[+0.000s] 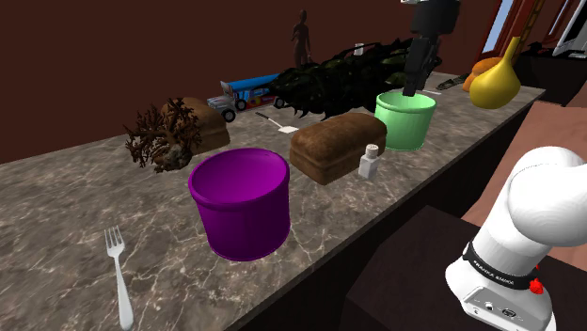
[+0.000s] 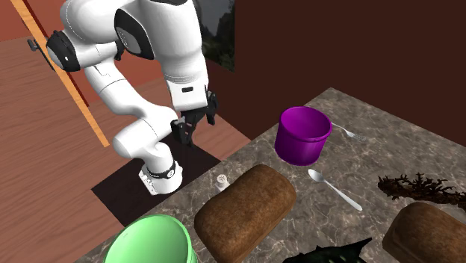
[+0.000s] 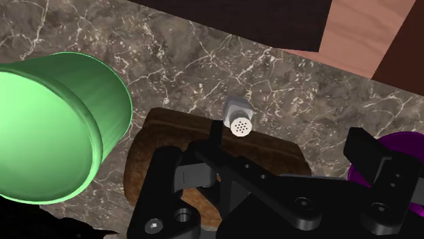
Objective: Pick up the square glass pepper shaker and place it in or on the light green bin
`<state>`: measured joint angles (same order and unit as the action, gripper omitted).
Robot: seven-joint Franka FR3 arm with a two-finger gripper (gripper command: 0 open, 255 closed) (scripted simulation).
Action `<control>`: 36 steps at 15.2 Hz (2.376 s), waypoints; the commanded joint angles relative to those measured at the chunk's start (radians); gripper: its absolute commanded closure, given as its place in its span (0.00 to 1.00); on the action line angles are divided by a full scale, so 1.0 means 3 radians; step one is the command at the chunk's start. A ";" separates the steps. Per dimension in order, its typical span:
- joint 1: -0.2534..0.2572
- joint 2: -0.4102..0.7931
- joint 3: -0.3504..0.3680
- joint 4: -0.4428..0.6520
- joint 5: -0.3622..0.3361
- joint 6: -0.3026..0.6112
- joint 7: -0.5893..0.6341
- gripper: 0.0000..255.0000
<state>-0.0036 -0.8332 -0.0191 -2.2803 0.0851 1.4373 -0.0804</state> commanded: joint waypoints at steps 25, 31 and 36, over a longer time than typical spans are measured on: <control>-0.0059 0.0905 -0.0048 -0.0968 0.0192 0.1311 0.0055 0.00; -0.0059 0.0905 -0.0048 -0.0968 0.0192 0.1311 0.0055 1.00; -0.0060 0.0906 -0.0048 -0.0968 0.0192 0.1312 0.0054 1.00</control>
<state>-0.0217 -0.5619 -0.0337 -2.5702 0.1423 1.8306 -0.0640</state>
